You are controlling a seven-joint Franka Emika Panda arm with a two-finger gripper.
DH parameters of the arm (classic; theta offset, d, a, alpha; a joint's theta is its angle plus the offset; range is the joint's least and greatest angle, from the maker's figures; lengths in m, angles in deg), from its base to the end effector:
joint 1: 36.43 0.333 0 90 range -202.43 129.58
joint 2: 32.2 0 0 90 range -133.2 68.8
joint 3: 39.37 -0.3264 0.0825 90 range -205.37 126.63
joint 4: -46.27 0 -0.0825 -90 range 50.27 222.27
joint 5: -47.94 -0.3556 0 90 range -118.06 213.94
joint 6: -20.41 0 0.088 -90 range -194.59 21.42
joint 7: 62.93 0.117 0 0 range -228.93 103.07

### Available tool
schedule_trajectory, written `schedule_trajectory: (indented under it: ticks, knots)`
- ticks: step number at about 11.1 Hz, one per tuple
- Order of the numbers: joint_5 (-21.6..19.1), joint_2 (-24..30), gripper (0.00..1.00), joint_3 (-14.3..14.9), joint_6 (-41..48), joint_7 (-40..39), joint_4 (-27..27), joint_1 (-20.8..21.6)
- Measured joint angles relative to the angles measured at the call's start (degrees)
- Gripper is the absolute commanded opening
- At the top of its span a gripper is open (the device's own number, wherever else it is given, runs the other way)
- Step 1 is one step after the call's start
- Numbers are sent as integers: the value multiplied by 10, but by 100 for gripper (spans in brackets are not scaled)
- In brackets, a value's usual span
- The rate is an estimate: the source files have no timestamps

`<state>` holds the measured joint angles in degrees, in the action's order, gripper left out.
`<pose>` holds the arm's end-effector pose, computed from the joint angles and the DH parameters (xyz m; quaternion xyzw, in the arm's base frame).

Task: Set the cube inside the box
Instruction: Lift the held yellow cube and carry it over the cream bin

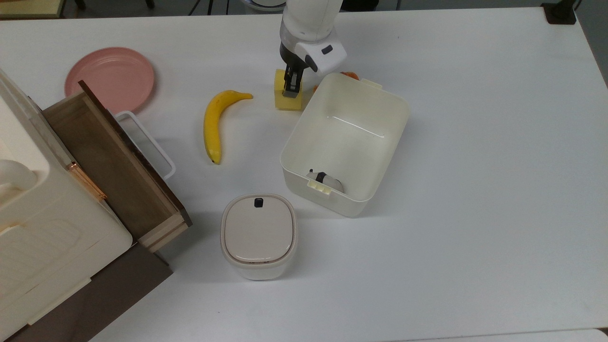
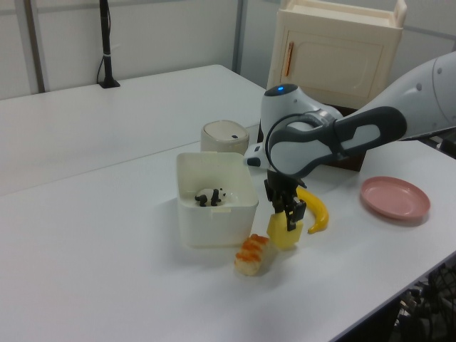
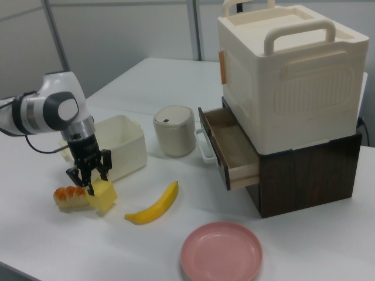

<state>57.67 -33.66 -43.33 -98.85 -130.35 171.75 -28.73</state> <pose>0.4885 0.0905 0.3824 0.7372 0.6687 -0.0917 0.0309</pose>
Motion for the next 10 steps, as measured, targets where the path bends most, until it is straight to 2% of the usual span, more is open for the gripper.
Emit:
schedule_trajectory:
  ticks: [4,6,10]
  knots:
    - [0,60,34,0,41,4,-11,-2]
    - [0,78,34,0,42,30,-15,-2]
    - [-36,80,34,0,39,86,-83,0]
